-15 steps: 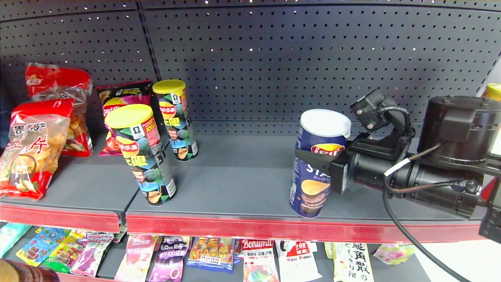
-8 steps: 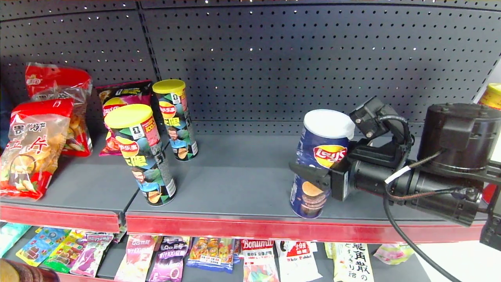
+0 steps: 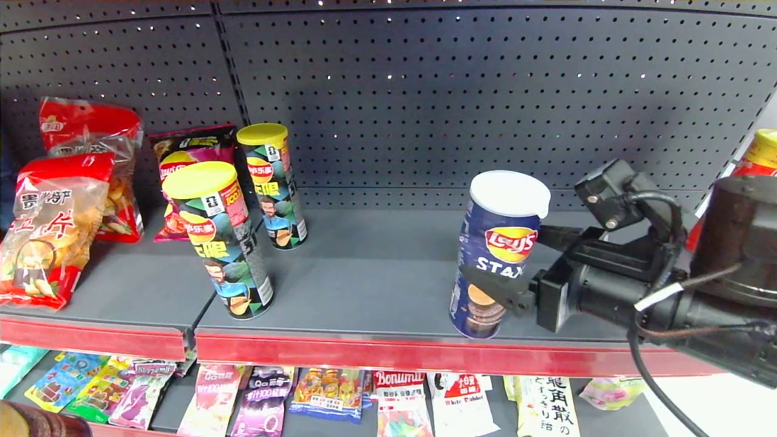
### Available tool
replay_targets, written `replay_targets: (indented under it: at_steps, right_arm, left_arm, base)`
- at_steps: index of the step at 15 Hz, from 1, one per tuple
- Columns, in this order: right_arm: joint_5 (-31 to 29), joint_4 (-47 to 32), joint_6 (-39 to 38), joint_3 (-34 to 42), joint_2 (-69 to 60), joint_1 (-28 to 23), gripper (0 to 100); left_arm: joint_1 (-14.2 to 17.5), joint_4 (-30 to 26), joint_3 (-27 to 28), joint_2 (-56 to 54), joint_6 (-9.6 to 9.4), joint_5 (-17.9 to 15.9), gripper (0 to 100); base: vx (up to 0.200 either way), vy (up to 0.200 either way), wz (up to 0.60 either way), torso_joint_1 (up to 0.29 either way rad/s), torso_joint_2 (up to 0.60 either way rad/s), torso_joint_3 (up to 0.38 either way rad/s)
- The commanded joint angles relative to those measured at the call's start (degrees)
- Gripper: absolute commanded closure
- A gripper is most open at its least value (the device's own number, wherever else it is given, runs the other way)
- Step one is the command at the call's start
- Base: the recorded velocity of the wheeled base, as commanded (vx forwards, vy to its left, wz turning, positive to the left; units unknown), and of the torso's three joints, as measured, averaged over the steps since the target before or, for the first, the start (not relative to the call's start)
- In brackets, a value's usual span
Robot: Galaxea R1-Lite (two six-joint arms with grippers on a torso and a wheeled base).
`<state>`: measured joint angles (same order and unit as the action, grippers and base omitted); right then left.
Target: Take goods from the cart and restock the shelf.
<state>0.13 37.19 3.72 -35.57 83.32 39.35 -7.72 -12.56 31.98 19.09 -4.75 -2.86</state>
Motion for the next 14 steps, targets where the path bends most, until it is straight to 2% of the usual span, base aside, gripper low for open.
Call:
replay_targets:
  at_steps: [1, 5, 6, 7, 8, 9, 10, 12, 14]
  right_arm:
    - [-0.66, -0.02, -0.64, 6.22, -8.53, 0.81, 0]
    - [-0.75, -0.54, -0.82, 13.42, -18.72, -0.06, 0]
    - [-0.84, -1.95, 0.06, 15.36, -21.98, -4.55, 0]
    - [0.04, -6.34, 3.31, 16.68, -25.93, -14.30, 0]
    - [2.85, -10.47, 4.63, 18.08, -30.68, -20.89, 0]
    - [4.17, -12.94, 4.72, 19.14, -34.02, -23.53, 0]
    - [4.79, -19.53, 4.98, 21.42, -42.54, -26.78, 0]
    - [4.44, -28.40, 4.90, 22.83, -55.99, -27.13, 0]
    - [3.12, -41.85, 4.46, 22.83, -68.47, -27.40, 0]
  left_arm:
    - [-0.02, -0.01, -0.16, 0.07, -0.08, -0.21, 100]
    - [-0.02, -0.01, -0.07, 0.51, -0.08, -0.48, 100]
    - [-0.11, -0.01, -0.07, 0.60, -0.08, -0.56, 100]
    - [-0.11, -0.01, 0.10, 1.21, -0.08, -0.74, 100]
    - [-0.19, 0.08, 0.54, 1.56, -0.08, -1.18, 100]
    - [-0.19, 0.08, 0.90, 1.83, -0.08, -1.79, 100]
    - [-0.19, 0.08, 1.33, 2.27, -0.08, -3.29, 100]
    - [-0.19, -0.10, 1.25, 2.09, -0.08, -5.13, 100]
    - [-0.19, -0.01, 1.33, 2.27, -0.08, -6.98, 100]
  base:
    - [0.000, 0.000, 0.00, 0.000, 0.00, 0.000]
    - [0.000, 0.000, 0.00, 0.000, 0.00, 0.000]
    - [0.000, 0.000, 0.00, 0.000, 0.00, 0.000]
    - [0.000, 0.000, 0.00, 0.000, 0.00, 0.000]
    - [0.000, 0.000, 0.00, 0.000, 0.00, 0.000]
    - [0.000, 0.000, 0.00, 0.000, 0.00, 0.000]
    - [0.000, 0.000, 0.00, 0.000, 0.00, 0.000]
    - [0.000, 0.000, 0.00, 0.000, 0.00, 0.000]
    - [0.000, 0.000, 0.00, 0.000, 0.00, 0.000]
